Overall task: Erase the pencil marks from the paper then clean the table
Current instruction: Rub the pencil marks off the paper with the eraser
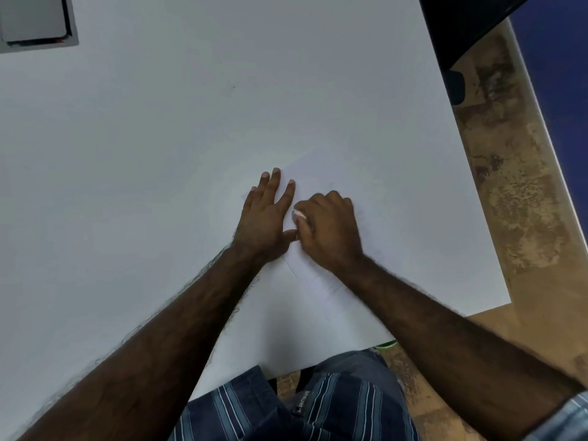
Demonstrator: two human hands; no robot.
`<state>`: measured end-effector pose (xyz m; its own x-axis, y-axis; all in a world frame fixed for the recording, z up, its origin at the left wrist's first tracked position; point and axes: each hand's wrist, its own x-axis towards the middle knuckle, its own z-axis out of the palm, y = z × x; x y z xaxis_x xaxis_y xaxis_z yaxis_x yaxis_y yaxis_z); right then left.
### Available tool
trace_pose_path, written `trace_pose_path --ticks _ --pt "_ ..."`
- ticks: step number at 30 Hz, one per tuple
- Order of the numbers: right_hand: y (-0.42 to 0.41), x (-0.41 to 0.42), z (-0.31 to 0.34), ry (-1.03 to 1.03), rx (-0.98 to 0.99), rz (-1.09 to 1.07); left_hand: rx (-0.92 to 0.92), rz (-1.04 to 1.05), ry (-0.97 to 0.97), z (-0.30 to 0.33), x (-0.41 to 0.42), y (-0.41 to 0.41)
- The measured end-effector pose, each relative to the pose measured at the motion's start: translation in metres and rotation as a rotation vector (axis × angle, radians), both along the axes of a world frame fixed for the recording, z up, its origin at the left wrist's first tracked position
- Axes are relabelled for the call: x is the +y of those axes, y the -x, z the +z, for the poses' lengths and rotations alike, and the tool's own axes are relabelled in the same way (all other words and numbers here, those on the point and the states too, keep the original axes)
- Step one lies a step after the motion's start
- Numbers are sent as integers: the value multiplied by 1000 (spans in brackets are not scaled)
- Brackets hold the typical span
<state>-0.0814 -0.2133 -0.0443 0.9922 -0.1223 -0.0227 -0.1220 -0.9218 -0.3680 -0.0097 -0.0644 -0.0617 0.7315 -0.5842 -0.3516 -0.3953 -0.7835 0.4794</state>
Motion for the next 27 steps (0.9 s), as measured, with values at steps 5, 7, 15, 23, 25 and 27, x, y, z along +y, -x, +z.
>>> trace_pose_path --ticks 5,7,15,23,25,27 --pt "-22 -28 -5 104 -44 -87 31 -4 -3 5 0 -1" --pt "-35 -44 -1 93 -40 -206 41 1 -26 6 -1 -1" --pt "18 -13 1 17 16 109 48 -4 -44 7 -4 0" --pt "-34 -62 -2 77 -27 -110 69 -1 -98 11 -8 -1" --pt "-26 -58 1 52 -29 -87 73 -4 -86 11 -7 -1" --pt "-5 -46 1 12 -34 21 72 -15 -72 10 -4 -2"
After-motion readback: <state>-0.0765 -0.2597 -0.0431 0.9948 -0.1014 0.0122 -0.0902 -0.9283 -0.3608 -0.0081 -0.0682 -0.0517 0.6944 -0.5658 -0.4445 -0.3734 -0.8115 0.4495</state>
